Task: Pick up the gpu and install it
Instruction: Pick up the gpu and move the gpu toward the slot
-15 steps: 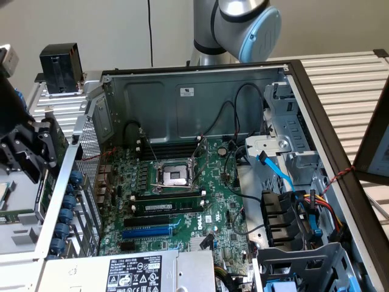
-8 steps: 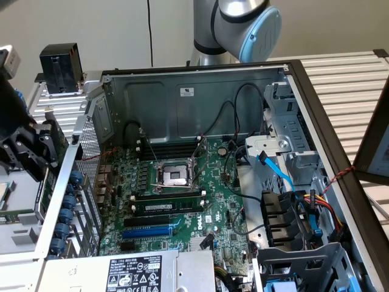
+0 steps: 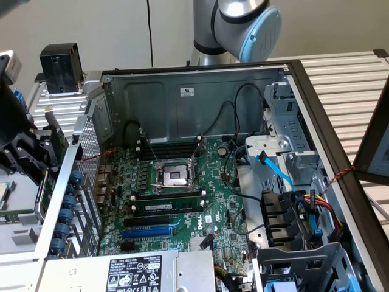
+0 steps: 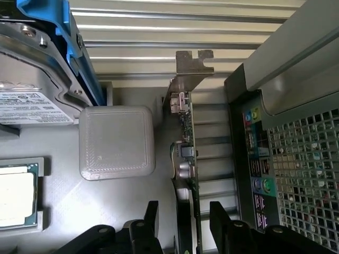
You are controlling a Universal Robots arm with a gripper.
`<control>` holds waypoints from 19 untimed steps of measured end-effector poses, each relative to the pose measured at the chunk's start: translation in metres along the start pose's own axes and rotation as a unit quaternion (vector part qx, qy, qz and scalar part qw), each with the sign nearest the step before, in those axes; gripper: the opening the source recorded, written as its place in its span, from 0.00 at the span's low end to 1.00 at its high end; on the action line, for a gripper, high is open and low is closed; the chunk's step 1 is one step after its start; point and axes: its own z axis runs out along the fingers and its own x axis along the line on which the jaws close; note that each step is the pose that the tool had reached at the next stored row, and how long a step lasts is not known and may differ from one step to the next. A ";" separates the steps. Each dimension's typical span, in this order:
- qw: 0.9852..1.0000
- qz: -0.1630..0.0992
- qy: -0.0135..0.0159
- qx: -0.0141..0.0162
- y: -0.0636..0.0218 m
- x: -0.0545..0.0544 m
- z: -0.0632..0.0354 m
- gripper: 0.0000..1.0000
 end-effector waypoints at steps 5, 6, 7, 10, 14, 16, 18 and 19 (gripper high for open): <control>1.000 0.008 -0.002 0.001 0.0004 0.000 0.0010 0.51; 1.000 0.008 -0.002 0.002 0.0006 0.000 0.0010 0.51; 1.000 0.009 -0.001 0.002 0.0010 0.000 0.0011 0.51; 1.000 0.009 0.002 0.003 0.0011 0.000 0.0014 0.51; 1.000 0.009 0.002 0.004 0.0008 0.001 0.0026 0.51; 1.000 0.009 0.002 0.005 0.0007 0.001 0.0034 0.51; 1.000 0.009 0.002 0.005 0.0005 0.001 0.0041 0.51; 1.000 0.009 0.002 0.006 0.0005 0.001 0.0044 0.51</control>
